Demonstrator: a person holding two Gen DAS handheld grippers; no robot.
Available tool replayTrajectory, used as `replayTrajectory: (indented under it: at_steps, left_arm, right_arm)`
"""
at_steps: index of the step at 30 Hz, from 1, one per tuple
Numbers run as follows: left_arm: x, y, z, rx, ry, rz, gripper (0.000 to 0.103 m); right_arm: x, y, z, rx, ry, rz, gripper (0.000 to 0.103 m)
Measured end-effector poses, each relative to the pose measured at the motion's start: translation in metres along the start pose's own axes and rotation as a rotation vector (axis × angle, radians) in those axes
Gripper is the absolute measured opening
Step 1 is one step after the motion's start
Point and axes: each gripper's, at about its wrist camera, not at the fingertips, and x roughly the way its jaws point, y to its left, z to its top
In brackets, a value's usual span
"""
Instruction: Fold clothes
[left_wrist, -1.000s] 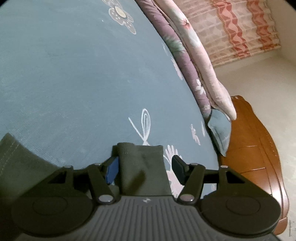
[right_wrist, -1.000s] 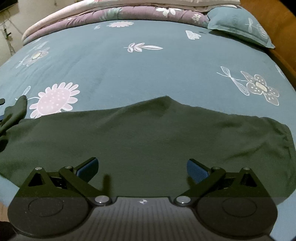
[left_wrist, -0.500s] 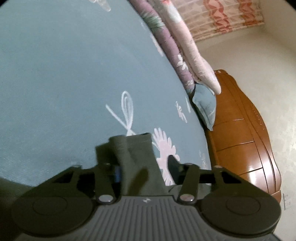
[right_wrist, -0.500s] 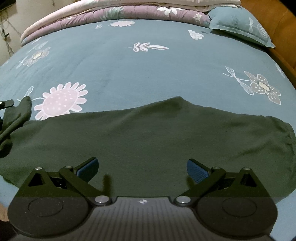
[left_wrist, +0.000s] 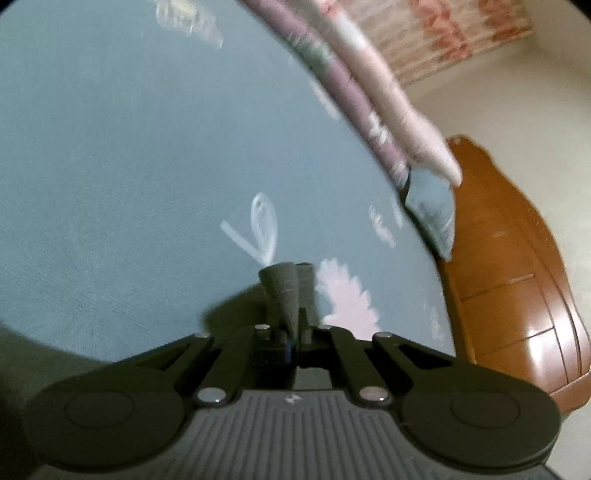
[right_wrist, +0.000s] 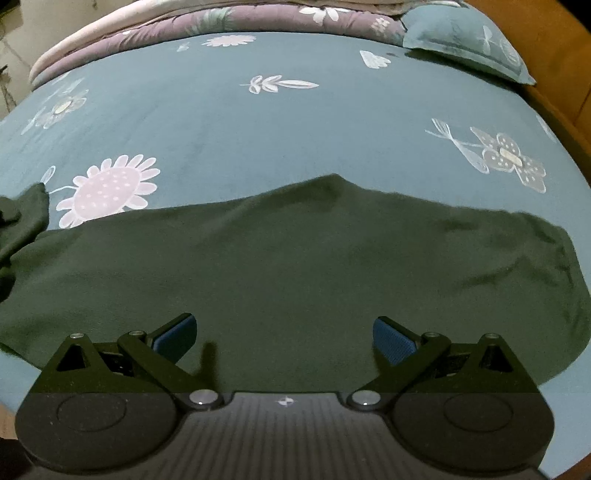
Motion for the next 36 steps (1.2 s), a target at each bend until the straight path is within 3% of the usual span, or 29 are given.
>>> replayTrajectory:
  at_steps: [9,20,24,29,33,36]
  left_arm:
    - [-0.090,-0.032,-0.018,0.048,-0.229,0.081,0.001]
    - [-0.132,-0.091,-0.030,0.166,-0.421,0.107,0.001]
    - [-0.126,-0.065,-0.040,0.146,-0.452,0.158,0.001]
    - [-0.112,-0.006,-0.059,-0.017,-0.414,0.218,0.001]
    - [-0.114,0.017,-0.072,-0.091,-0.421,0.212,0.001]
    - [-0.118,0.018,-0.074,-0.080,-0.441,0.191,0.001]
  right_arm:
    - [0.018,0.014,0.018,-0.097,-0.001,0.079,0.103]
    - [0.033,0.026,0.042,-0.222,-0.031,0.199,0.103]
    - [0.033,0.024,0.042,-0.224,-0.033,0.209,0.103]
    - [0.027,0.021,0.038,-0.233,-0.025,0.190,0.103]
    - [0.020,0.034,0.046,-0.270,-0.038,0.215,0.103]
    - [0.015,0.052,0.056,-0.331,-0.059,0.236,0.101]
